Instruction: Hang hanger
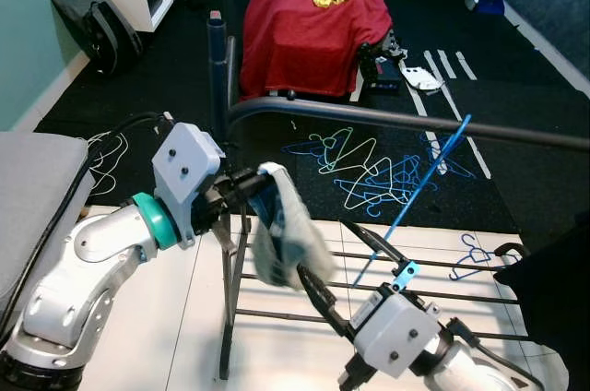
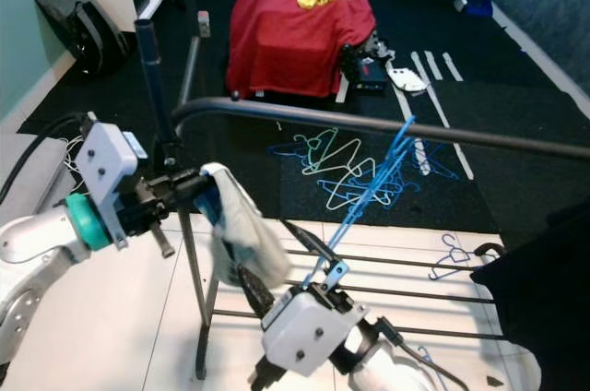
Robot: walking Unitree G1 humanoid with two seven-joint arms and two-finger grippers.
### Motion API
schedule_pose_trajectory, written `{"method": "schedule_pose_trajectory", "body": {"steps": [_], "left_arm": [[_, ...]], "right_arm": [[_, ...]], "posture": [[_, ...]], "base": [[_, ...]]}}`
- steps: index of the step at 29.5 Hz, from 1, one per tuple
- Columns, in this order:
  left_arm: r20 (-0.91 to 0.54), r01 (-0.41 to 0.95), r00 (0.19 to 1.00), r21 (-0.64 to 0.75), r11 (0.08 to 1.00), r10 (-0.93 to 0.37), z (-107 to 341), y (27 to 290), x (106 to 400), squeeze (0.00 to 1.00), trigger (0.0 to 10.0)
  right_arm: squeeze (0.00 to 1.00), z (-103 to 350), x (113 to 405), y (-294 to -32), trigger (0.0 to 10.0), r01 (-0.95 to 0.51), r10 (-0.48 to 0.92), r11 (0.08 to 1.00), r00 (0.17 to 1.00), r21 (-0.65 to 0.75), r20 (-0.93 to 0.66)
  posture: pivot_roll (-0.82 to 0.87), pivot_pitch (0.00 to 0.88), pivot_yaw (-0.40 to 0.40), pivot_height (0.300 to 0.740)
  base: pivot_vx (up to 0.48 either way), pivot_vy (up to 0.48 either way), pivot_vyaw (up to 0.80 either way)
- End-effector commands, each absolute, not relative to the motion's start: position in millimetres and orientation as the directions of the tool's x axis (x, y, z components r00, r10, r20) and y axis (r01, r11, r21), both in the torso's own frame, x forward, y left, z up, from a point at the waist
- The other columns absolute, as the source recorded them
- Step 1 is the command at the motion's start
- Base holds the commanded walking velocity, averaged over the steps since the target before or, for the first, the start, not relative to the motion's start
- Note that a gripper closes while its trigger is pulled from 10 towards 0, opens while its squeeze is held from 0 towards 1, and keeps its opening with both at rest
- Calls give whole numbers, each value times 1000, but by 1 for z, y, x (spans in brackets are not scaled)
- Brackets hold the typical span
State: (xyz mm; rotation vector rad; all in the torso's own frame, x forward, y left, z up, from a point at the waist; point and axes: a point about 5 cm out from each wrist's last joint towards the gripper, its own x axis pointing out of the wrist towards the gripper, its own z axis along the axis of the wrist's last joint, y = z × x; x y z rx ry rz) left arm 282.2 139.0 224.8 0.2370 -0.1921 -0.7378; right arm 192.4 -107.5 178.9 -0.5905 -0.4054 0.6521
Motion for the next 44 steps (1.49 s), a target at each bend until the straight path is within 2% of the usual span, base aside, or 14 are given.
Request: {"method": "schedule_pose_trajectory", "body": {"steps": [1, 4, 5, 7, 8, 33, 34, 36, 37, 39, 40, 41, 42, 44], "left_arm": [[81, 617, 750, 272, 739, -656, 218, 141, 285, 0, 10000], [75, 549, 811, 247, 798, -581, 207, 148, 295, 0, 10000], [70, 533, 822, 251, 808, -565, 206, 152, 296, 0, 10000], [70, 533, 822, 251, 808, -565, 206, 152, 296, 0, 10000], [67, 529, 825, 256, 809, -561, 206, 156, 295, 0, 10000], [67, 659, 724, 231, 716, -687, 215, 146, 231, 0, 10000], [71, 669, 714, 224, 709, -696, 215, 143, 234, 0, 10000], [71, 669, 714, 224, 709, -696, 215, 143, 234, 0, 10000], [78, 675, 707, 223, 703, -703, 216, 140, 237, 0, 10000], [78, 675, 707, 223, 703, -703, 216, 140, 237, 0, 10000], [81, 678, 704, 222, 701, -706, 218, 138, 241, 0, 10000], [81, 678, 704, 222, 701, -706, 218, 138, 241, 0, 10000], [82, 677, 702, 232, 699, -707, 222, 139, 244, 0, 10000], [79, 673, 704, 246, 698, -706, 224, 141, 245, 0, 10000]], "right_arm": [[1000, 175, 192, -107, 10000, -469, 680, 625, 720, -624, 141], [976, 174, 201, -100, 10000, -522, 718, 591, 688, -614, 106], [263, 176, 207, -96, 10000, -534, 729, 585, 676, -610, 107], [263, 176, 207, -96, 10000, -534, 729, 585, 676, -610, 107], [0, 177, 212, -93, 10000, -552, 740, 582, 664, -597, 107], [0, 192, 260, -56, 10000, -736, 824, 560, 540, -380, 171], [0, 193, 261, -53, 8863, -751, 829, 557, 530, -355, 179], [0, 193, 261, -53, 8863, -751, 829, 557, 530, -355, 179], [0, 194, 261, -50, 4275, -773, 838, 545, 515, -324, 179], [0, 194, 261, -50, 4275, -773, 838, 545, 515, -324, 179], [0, 192, 262, -48, 2471, -799, 849, 528, 498, -288, 177], [0, 192, 262, -48, 2471, -799, 849, 528, 498, -288, 177], [0, 190, 262, -47, 0, -819, 855, 517, 488, -247, 174], [0, 188, 261, -47, 0, -830, 858, 512, 484, -223, 171]], "posture": [[-76, 42, 34, 740], [-70, 40, 26, 740], [-58, 39, 20, 740], [-58, 39, 20, 740], [-58, 39, 20, 740], [62, 57, -43, 740], [51, 55, -29, 740], [51, 55, -29, 740], [52, 54, -23, 740], [52, 54, -23, 740], [50, 51, -16, 740], [50, 51, -16, 740], [49, 48, -11, 740], [49, 48, -10, 740]], "base": [[0, 0, 0], [0, 0, 0], [0, 0, 0], [0, 0, 0], [0, 0, 0], [0, 0, 0], [0, 0, 0], [0, 0, 0], [0, 0, 0], [0, 0, 0], [0, 0, 0], [0, 0, 0], [0, 0, 0], [0, 0, 0]]}}
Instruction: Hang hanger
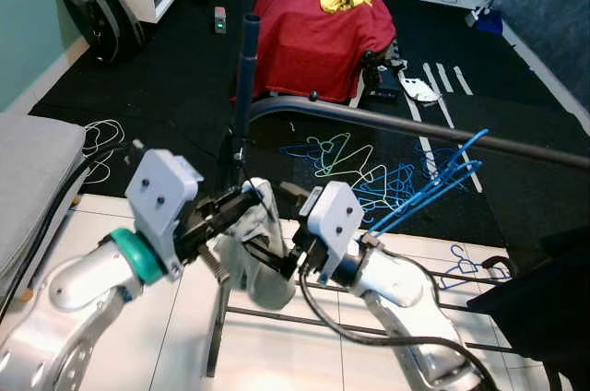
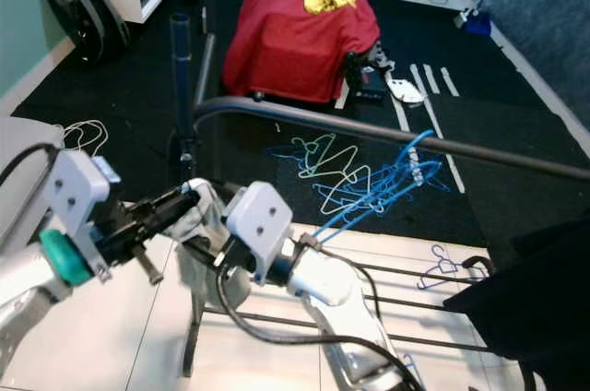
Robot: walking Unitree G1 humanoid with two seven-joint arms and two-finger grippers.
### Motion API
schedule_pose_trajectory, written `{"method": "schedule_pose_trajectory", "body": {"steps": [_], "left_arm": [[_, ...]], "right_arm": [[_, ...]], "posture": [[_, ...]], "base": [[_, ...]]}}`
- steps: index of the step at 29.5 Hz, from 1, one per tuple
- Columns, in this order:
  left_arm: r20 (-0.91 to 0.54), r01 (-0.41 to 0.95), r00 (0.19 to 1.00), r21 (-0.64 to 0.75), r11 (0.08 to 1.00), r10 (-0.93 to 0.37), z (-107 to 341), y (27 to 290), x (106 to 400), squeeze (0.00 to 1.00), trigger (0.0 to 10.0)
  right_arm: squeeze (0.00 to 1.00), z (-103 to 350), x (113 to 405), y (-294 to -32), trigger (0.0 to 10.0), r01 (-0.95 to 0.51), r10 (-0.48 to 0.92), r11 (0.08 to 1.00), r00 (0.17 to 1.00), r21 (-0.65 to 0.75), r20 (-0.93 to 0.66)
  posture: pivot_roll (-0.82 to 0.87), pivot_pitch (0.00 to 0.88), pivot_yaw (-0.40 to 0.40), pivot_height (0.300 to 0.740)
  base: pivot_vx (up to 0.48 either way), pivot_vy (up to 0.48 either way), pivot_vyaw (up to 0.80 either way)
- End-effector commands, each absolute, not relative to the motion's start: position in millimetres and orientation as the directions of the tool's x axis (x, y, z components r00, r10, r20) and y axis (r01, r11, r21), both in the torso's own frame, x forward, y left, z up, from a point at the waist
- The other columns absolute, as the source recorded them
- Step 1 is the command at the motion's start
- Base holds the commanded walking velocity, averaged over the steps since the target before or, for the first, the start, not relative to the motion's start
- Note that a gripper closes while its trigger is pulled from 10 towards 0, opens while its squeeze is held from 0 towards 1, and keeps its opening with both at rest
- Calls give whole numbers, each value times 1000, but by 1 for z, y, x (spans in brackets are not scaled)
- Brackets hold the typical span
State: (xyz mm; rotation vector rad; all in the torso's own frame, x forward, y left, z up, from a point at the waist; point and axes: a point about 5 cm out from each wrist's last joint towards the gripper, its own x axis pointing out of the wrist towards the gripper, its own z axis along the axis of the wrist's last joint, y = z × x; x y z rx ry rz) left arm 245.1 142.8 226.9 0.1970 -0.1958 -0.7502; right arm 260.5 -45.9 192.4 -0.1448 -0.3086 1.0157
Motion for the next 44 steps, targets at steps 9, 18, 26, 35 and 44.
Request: {"method": "schedule_pose_trajectory", "body": {"steps": [9, 18, 26, 35, 44], "left_arm": [[40, 662, 715, 282, 695, -698, 221, 149, 241, 0, 10000], [39, 656, 720, 285, 699, -693, 219, 149, 242, 0, 10000], [21, 613, 758, 319, 723, -652, 214, 154, 249, 1000, 10000], [-6, 721, 673, 230, 654, -740, 218, 159, 238, 0, 10000], [44, 813, 576, 76, 578, -816, 225, 163, 229, 0, 10000]], "right_arm": [[0, 188, 266, -57, 0, -833, 858, 513, 490, -209, 156], [0, 192, 270, -64, 0, -821, 852, 524, 501, -226, 154], [0, 217, 273, -77, 0, -802, 850, 527, 492, -281, 189], [0, 238, 275, -99, 0, -810, 878, 477, 451, -342, 157], [0, 268, 283, -119, 0, -806, 888, 460, 426, -372, 173]], "posture": [[47, 47, -12, 740], [41, 46, -11, 740], [37, 46, -4, 740], [33, 43, 7, 740], [22, 35, 17, 740]], "base": [[0, 0, 0], [0, 0, 0], [0, 0, 0], [0, 0, 0], [0, 0, 0]]}}
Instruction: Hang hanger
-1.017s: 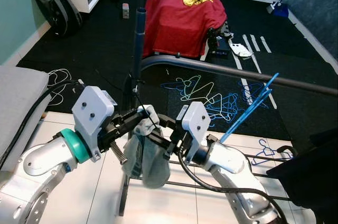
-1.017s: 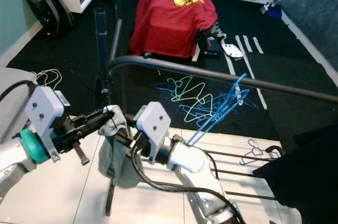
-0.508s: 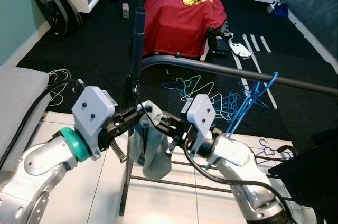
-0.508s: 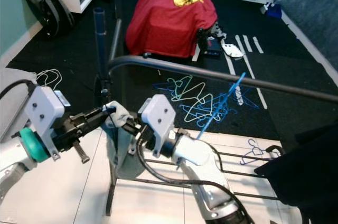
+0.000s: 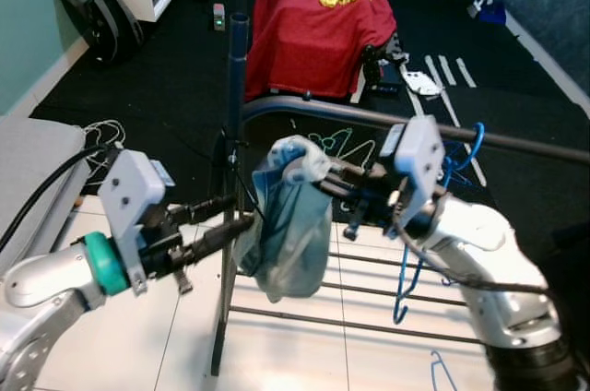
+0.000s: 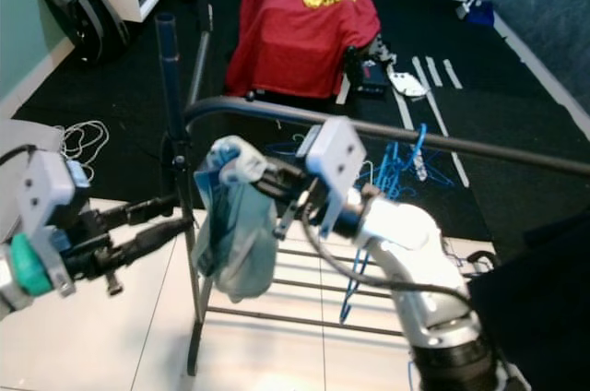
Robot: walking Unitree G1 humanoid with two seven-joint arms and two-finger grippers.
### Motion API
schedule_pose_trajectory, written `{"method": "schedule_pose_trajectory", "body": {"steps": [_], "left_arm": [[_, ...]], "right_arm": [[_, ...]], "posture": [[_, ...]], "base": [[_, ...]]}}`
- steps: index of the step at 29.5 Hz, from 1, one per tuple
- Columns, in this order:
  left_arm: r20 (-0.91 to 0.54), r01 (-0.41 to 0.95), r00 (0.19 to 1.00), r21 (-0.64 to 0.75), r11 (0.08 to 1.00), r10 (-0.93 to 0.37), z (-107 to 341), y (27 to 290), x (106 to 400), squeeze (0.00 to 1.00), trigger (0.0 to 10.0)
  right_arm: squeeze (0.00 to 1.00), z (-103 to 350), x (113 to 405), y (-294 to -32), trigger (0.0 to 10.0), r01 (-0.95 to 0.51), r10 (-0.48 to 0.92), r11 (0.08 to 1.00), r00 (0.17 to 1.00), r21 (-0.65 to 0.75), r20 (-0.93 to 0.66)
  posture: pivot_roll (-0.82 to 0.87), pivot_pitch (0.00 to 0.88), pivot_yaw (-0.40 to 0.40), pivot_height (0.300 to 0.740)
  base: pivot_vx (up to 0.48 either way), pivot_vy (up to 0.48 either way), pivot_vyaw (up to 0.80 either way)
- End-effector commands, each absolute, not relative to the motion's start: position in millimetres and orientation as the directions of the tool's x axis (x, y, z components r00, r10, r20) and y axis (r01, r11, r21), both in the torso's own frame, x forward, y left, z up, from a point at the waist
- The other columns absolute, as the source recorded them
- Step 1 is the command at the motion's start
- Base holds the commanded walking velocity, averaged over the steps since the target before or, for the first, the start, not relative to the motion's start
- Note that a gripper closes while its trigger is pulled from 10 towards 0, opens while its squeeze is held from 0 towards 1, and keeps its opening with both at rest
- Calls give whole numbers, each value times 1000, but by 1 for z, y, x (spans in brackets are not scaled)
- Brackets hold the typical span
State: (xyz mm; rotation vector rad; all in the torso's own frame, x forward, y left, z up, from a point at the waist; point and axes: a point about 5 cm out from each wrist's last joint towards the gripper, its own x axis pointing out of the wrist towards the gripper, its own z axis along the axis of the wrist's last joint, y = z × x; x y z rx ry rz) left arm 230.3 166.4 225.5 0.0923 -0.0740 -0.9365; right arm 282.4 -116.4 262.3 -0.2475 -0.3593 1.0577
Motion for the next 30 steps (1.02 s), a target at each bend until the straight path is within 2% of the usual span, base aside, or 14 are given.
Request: {"method": "schedule_pose_trajectory", "body": {"steps": [1, 5, 10, 20, 21, 22, 23, 27, 28, 30], "left_arm": [[44, 813, 576, 76, 578, -816, 225, 163, 229, 0, 10000], [73, 802, 594, 27, 597, -801, 223, 162, 232, 0, 10000], [102, 656, 744, 79, 751, -661, 216, 147, 257, 0, 10000], [99, 570, 814, 55, 820, -573, 213, 154, 268, 0, 10000], [99, 557, 823, 50, 829, -559, 213, 155, 269, 0, 4863], [99, 557, 823, 50, 829, -559, 213, 155, 269, 0, 4863], [95, 541, 834, 55, 839, -544, 212, 158, 271, 0, 4157], [87, 522, 846, 58, 851, -525, 210, 162, 272, 0, 3765], [81, 500, 860, 68, 863, -504, 209, 169, 272, 0, 0], [81, 500, 860, 68, 863, -504, 209, 169, 272, 0, 0]], "right_arm": [[0, 268, 283, -119, 0, -806, 888, 460, 426, -372, 173], [0, 276, 284, -121, 0, -803, 892, 453, 417, -388, 177], [0, 303, 273, -115, 0, -854, 921, 374, 298, -360, 250], [0, 320, 259, -112, 0, -883, 918, 335, 227, -329, 325], [0, 322, 258, -112, 0, -884, 918, 331, 221, -331, 329], [0, 322, 258, -112, 0, -884, 918, 331, 221, -331, 329], [0, 323, 257, -112, 0, -884, 919, 329, 219, -332, 328], [0, 324, 257, -113, 0, -881, 921, 330, 222, -339, 319], [0, 322, 257, -116, 0, -877, 924, 333, 232, -346, 303], [0, 322, 257, -116, 0, -877, 924, 333, 232, -346, 303]], "posture": [[22, 35, 17, 740], [21, 34, 16, 740], [23, 36, 17, 740], [18, 38, 23, 740], [18, 37, 24, 740], [18, 37, 24, 740], [18, 38, 25, 740], [19, 37, 26, 740], [19, 38, 25, 740], [19, 38, 25, 740]], "base": [[0, 0, 0], [0, 0, 0], [0, 0, 0], [0, 0, 0], [0, 0, 0], [0, 0, 0], [0, 0, 0], [0, 0, 0], [0, 0, 0], [0, 0, 0]]}}
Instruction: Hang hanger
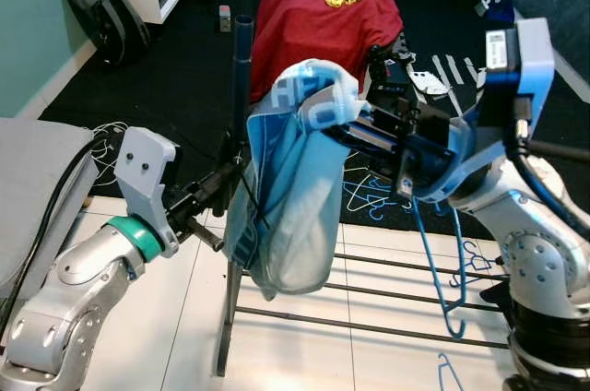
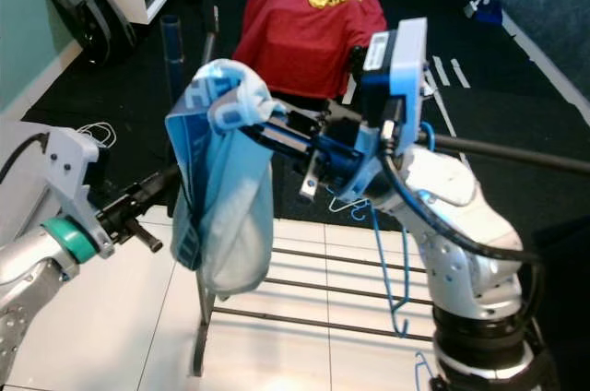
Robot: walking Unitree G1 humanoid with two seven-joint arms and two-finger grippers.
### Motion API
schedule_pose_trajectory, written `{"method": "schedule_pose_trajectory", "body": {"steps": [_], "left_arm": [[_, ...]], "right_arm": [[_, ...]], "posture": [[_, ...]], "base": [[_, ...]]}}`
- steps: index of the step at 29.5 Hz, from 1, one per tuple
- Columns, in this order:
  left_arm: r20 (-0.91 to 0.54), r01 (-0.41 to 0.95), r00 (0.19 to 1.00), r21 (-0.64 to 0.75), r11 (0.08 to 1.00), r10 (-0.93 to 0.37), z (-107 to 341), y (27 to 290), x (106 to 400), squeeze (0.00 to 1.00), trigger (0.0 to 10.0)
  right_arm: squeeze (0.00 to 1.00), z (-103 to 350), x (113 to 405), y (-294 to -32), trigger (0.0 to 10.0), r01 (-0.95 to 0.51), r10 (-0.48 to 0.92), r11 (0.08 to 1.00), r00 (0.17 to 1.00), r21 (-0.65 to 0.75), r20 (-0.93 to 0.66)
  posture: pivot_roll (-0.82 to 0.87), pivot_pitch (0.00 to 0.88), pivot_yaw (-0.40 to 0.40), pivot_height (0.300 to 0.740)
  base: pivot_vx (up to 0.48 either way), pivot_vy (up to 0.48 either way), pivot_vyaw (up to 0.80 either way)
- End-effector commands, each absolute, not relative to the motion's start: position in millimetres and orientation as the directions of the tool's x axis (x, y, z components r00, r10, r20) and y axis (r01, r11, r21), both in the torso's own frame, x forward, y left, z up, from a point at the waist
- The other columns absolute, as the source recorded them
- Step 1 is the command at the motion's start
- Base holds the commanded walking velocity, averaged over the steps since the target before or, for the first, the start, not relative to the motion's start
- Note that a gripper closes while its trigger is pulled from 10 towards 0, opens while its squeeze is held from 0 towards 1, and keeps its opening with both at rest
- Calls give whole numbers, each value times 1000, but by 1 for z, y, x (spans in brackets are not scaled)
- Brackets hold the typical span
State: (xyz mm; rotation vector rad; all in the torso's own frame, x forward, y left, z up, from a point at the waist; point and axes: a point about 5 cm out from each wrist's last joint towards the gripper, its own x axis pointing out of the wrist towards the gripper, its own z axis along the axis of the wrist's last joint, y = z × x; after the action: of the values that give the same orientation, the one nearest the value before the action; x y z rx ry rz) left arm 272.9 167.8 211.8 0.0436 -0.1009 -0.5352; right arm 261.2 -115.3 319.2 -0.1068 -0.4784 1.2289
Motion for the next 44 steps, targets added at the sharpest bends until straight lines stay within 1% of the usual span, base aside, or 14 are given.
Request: {"method": "schedule_pose_trajectory", "body": {"steps": [1, 2, 8, 12, 15, 17, 19, 20, 21, 22, 29, 44], "left_arm": [[79, 483, 869, 76, 872, -488, 209, 174, 273, 0, 0], [81, 462, 880, 89, 883, -469, 210, 182, 272, 0, 0], [119, 429, 891, 92, 899, -437, 220, 196, 269, 0, 0], [145, 432, 885, 95, 897, -442, 228, 197, 268, 0, 0], [160, 447, 875, 92, 890, -456, 231, 195, 268, 0, 0], [164, 495, 848, 96, 864, -504, 234, 185, 266, 0, 0], [156, 513, 838, 101, 852, -523, 234, 180, 266, 0, 0], [148, 551, 814, 106, 828, -561, 232, 171, 263, 0, 10000], [148, 551, 814, 106, 828, -561, 232, 171, 263, 0, 10000], [142, 570, 802, 108, 814, -580, 230, 166, 261, 1000, 10000], [151, 591, 788, 87, 802, -596, 229, 161, 260, 1000, 10000], [144, 626, 761, 90, 774, -632, 231, 156, 261, 1000, 10000]], "right_arm": [[0, 322, 257, -118, 0, -876, 926, 335, 239, -347, 291], [0, 319, 257, -120, 0, -874, 928, 342, 254, -345, 274], [0, 311, 259, -124, 0, -870, 923, 368, 298, -328, 244], [0, 307, 261, -126, 0, -864, 918, 384, 321, -324, 233], [0, 306, 261, -126, 0, -864, 917, 387, 324, -322, 235], [0, 306, 262, -125, 0, -862, 914, 392, 326, -322, 240], [0, 307, 263, -125, 0, -860, 914, 393, 327, -325, 241], [0, 308, 263, -125, 0, -857, 913, 396, 329, -330, 242], [0, 308, 263, -125, 0, -857, 913, 396, 329, -330, 242], [0, 308, 264, -125, 0, -855, 912, 398, 330, -333, 244], [0, 309, 265, -124, 0, -854, 913, 396, 325, -339, 246], [0, 311, 265, -123, 0, -852, 913, 395, 323, -343, 250]], "posture": [[20, 38, 25, 740], [22, 40, 25, 740], [26, 40, 27, 740], [32, 39, 29, 740], [32, 39, 29, 740], [31, 38, 33, 740], [30, 38, 34, 740], [27, 37, 35, 740], [27, 37, 35, 740], [26, 37, 35, 740], [29, 37, 32, 740], [27, 37, 32, 740]], "base": [[0, 0, 0], [0, 0, 0], [0, 0, 0], [0, 0, 0], [0, 0, 0], [0, 0, 0], [0, 0, 0], [0, 0, 0], [0, 0, 0], [0, 0, 0], [0, 0, 0], [0, 0, 0]]}}
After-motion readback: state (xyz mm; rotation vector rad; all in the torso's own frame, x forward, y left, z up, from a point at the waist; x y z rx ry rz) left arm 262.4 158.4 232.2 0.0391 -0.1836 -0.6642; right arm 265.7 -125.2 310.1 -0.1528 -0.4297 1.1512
